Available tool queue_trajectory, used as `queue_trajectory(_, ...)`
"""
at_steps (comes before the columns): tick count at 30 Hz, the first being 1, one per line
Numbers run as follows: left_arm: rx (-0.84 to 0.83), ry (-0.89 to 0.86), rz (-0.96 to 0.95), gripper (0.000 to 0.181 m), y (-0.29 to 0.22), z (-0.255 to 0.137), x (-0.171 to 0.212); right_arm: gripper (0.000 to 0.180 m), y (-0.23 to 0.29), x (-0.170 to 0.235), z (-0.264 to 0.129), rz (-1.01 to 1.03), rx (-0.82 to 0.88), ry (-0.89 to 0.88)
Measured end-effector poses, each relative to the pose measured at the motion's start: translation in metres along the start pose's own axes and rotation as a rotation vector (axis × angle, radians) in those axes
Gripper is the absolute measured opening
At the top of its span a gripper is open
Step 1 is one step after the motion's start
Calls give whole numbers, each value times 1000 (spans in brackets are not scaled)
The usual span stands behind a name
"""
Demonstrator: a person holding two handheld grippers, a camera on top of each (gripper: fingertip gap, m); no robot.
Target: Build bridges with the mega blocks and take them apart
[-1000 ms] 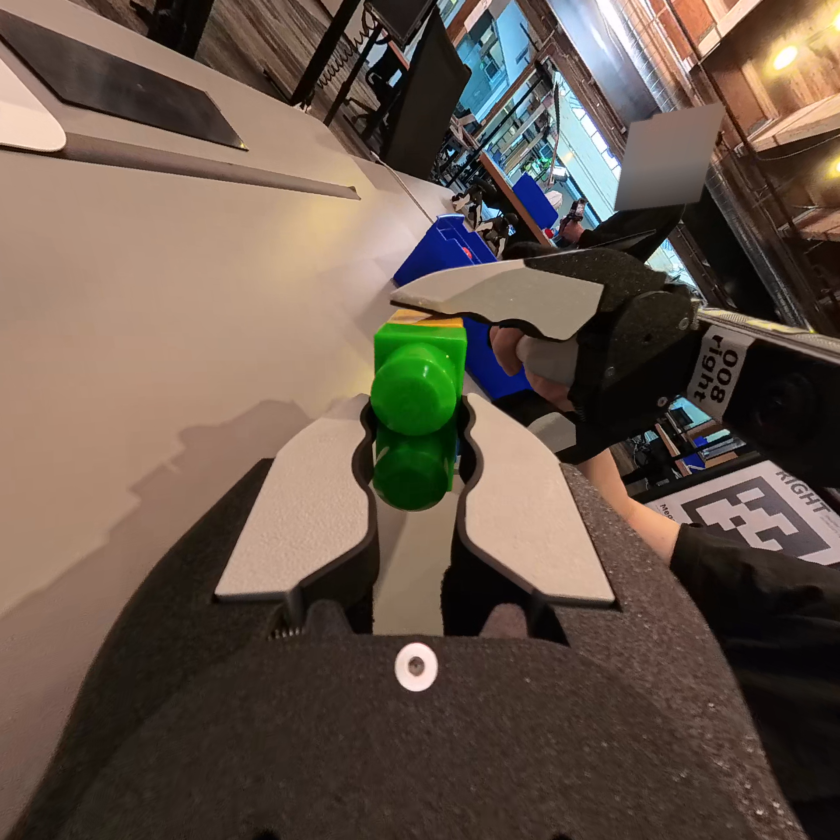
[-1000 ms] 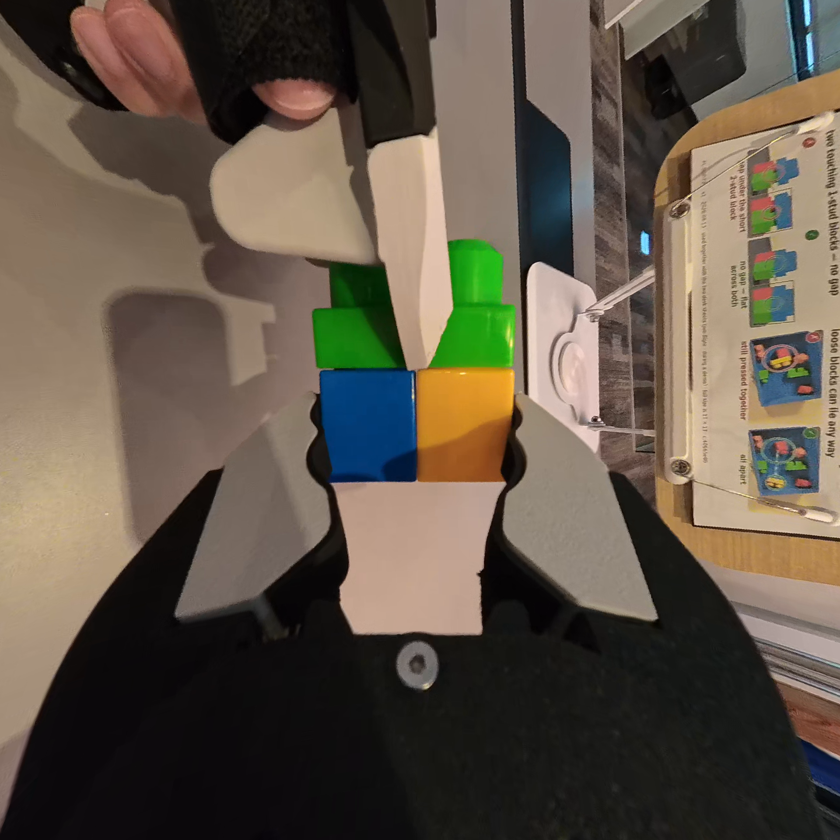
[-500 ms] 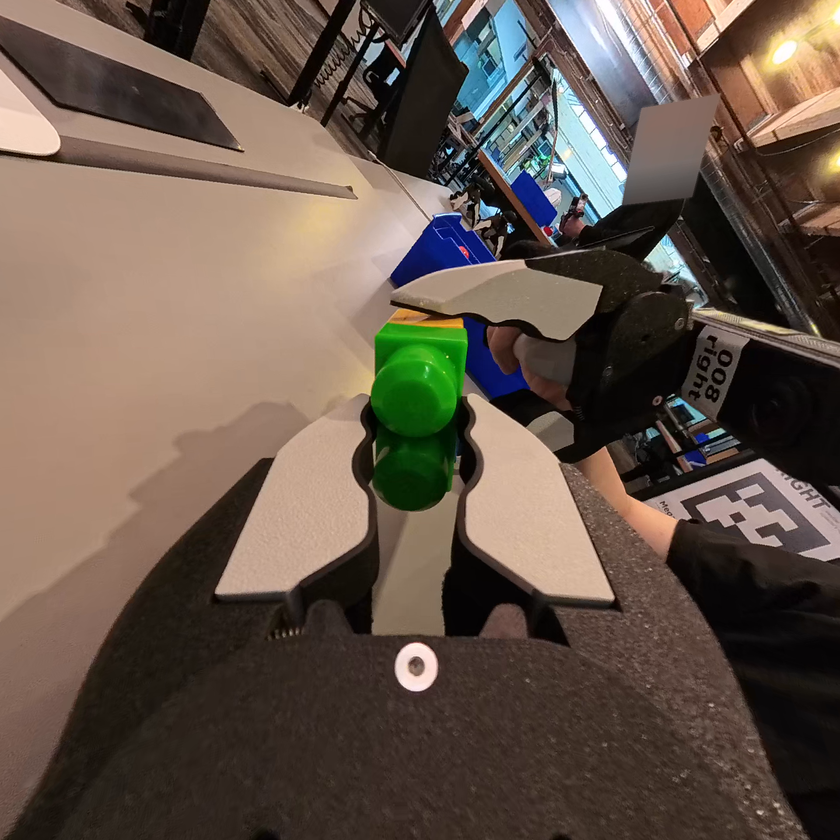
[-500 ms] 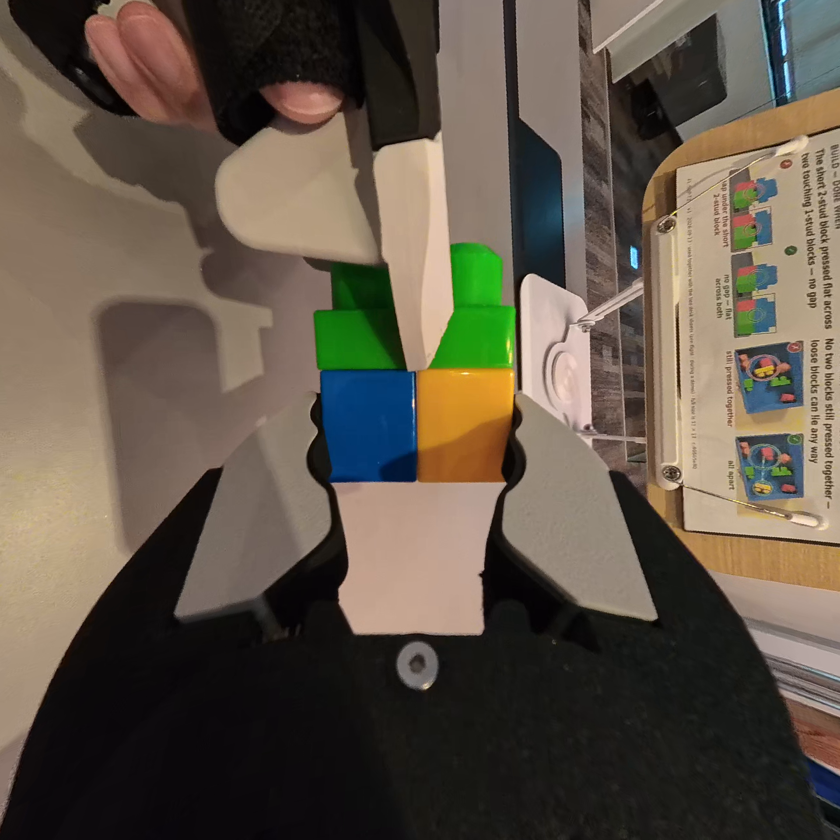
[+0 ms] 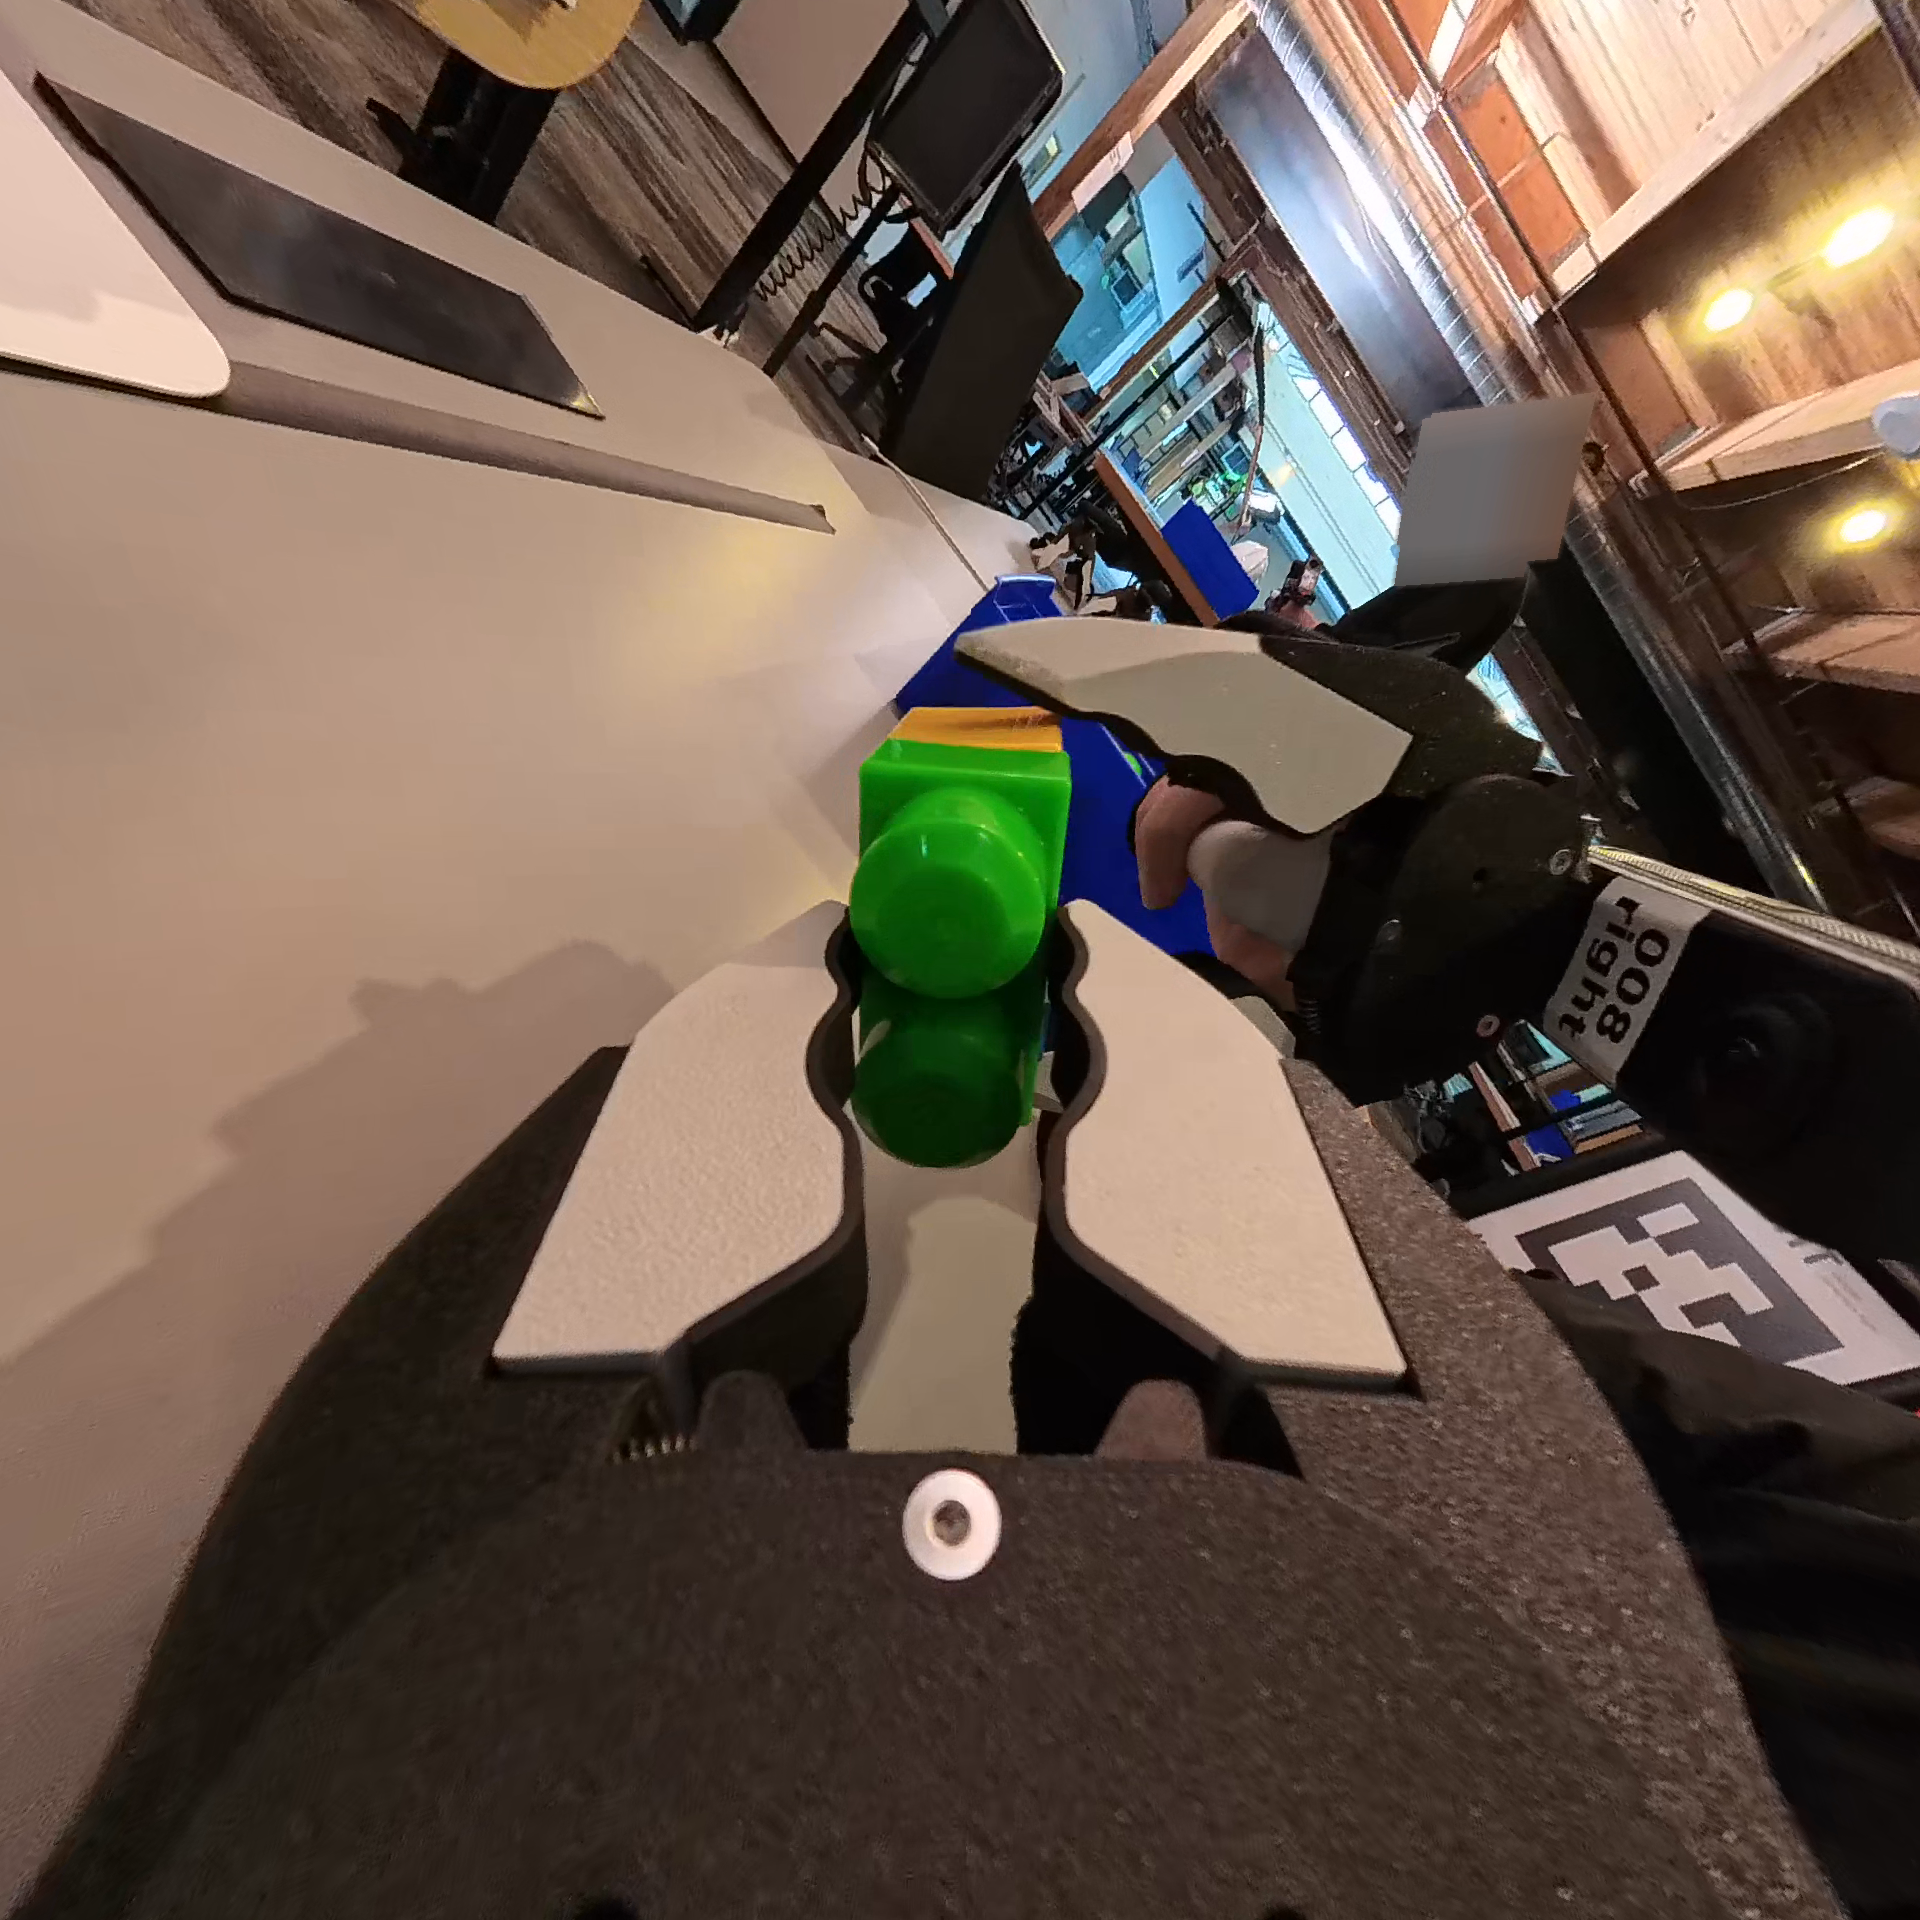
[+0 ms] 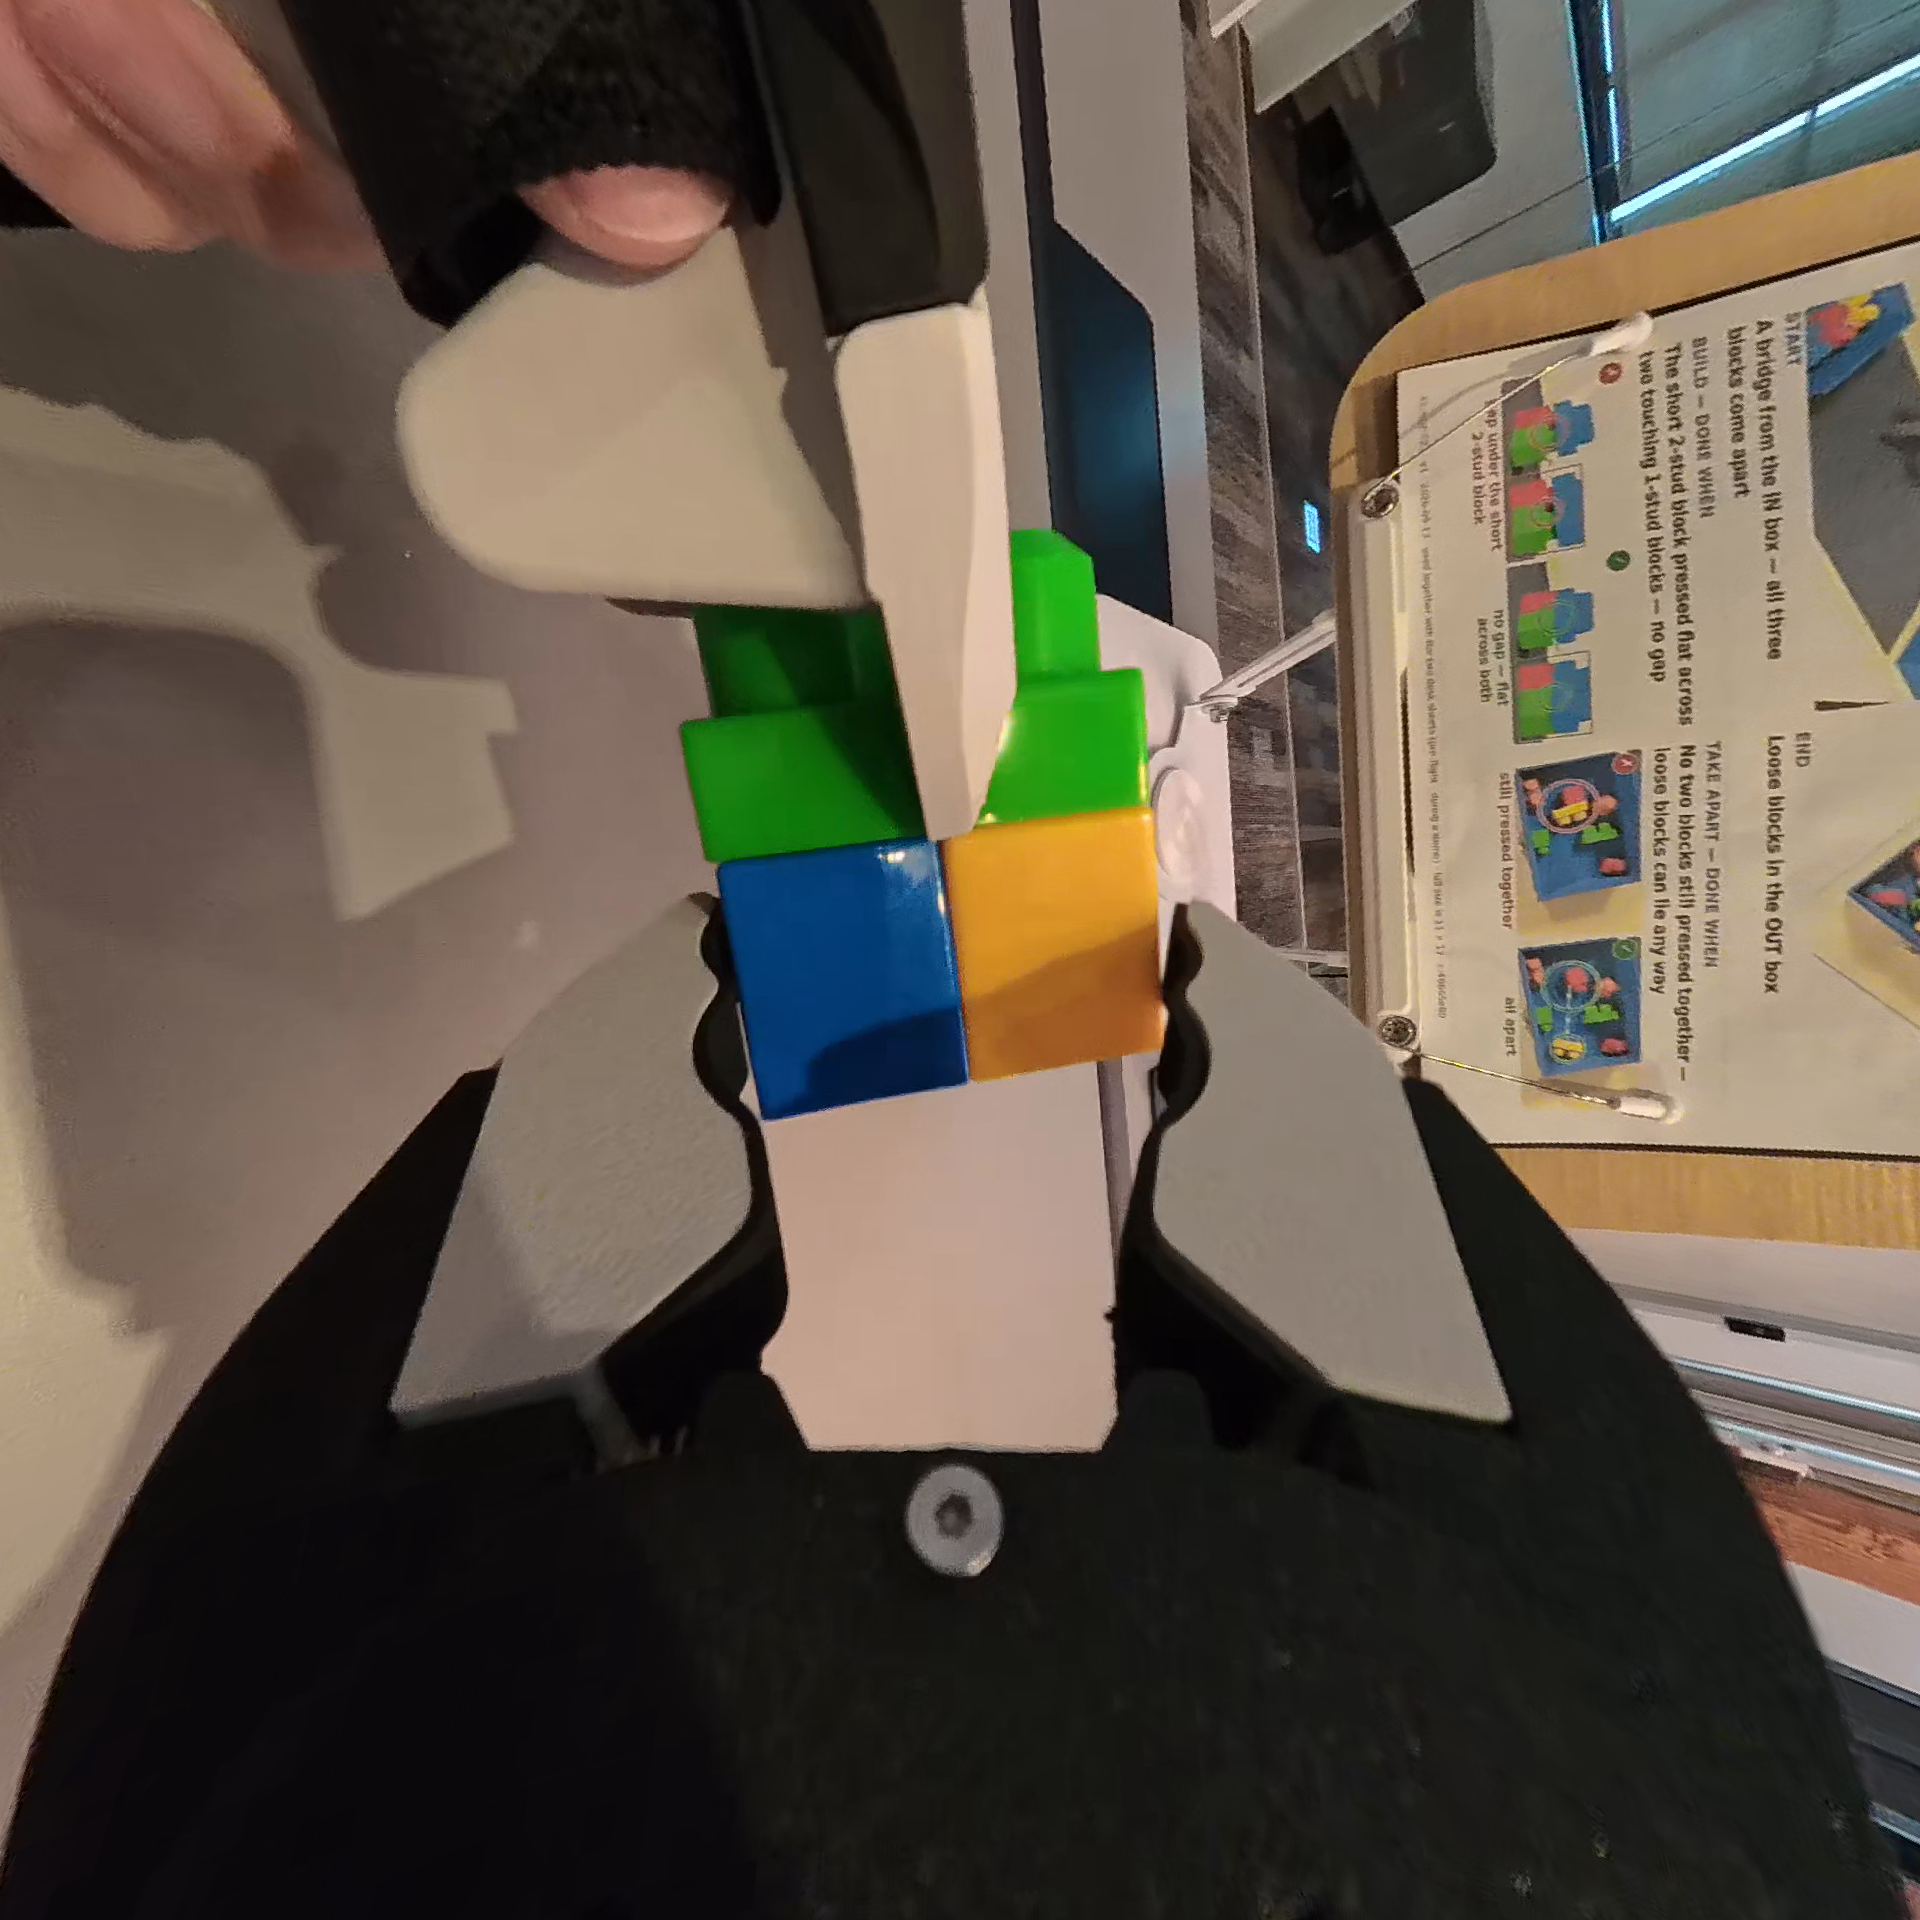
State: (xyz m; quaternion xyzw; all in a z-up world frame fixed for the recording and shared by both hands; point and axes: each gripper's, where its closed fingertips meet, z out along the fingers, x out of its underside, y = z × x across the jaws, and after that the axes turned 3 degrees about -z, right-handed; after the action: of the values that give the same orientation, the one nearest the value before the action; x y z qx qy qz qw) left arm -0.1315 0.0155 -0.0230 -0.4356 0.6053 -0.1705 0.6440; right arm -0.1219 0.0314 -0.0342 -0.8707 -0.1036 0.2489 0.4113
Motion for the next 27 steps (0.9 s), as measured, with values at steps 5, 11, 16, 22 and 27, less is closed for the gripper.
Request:
queue_trajectory(5,-29,11,32,34,0,2,3,81,3,5,3,2,-14,31)
queue_trajectory(11,-31,14,37,34,-1,2,4,77,5,5,2,-3,-29,31)
queue_trajectory(16,-30,13,45,34,-3,1,4,77,5,3,1,-5,-23,14)
queue_trajectory(22,40,36,26,35,-12,-7,-4,77,-2,1,-2,30,-5,-22)
queue_trajectory(27,29,-31,86,27,-11,-21,-19,77,-12,10,-8,82,14,-43)
